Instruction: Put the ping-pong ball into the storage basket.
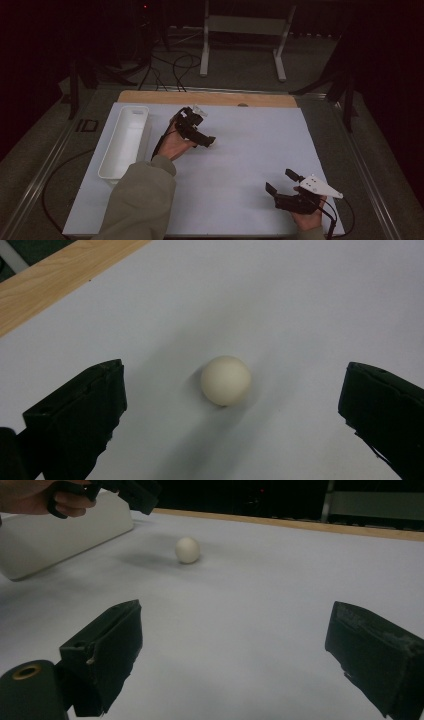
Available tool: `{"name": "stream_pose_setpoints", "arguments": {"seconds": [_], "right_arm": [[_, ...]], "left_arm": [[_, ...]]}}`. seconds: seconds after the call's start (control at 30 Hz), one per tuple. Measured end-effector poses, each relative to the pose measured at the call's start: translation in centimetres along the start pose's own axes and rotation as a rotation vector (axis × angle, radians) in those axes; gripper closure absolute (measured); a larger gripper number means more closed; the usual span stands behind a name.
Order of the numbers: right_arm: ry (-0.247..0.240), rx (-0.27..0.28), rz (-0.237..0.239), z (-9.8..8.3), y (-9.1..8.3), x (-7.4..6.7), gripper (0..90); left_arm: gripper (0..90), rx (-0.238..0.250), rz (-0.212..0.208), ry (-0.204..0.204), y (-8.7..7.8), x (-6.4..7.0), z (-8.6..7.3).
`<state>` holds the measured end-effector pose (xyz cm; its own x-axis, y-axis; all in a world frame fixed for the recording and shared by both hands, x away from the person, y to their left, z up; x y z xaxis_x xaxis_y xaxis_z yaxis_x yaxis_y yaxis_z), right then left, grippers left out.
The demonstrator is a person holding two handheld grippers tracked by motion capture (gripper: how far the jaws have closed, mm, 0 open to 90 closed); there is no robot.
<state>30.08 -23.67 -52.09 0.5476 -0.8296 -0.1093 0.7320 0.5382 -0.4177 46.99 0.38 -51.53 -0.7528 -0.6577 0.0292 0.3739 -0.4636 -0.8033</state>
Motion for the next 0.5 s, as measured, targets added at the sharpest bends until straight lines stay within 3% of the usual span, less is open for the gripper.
{"name": "stream_pose_setpoints", "arguments": {"seconds": [0.5], "right_arm": [[0.000,-0.003,0.003,-0.1,0.1,0.0,7.8]], "left_arm": [[0.0,-0.044,0.002,-0.013,1.9,-0.4,-0.3]]}}
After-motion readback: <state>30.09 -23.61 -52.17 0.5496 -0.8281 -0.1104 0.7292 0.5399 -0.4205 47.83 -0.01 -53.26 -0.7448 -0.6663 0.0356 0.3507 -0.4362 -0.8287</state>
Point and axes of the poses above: each handheld gripper's, and its own axes: y roughly forward along the jaws, z roughly out of its top, x roughly to its right, the point moved 10 cm from there along y, roughly forward along the jaws, and after that the axes turned 5 degrees about -x, right-handed, at the moved point
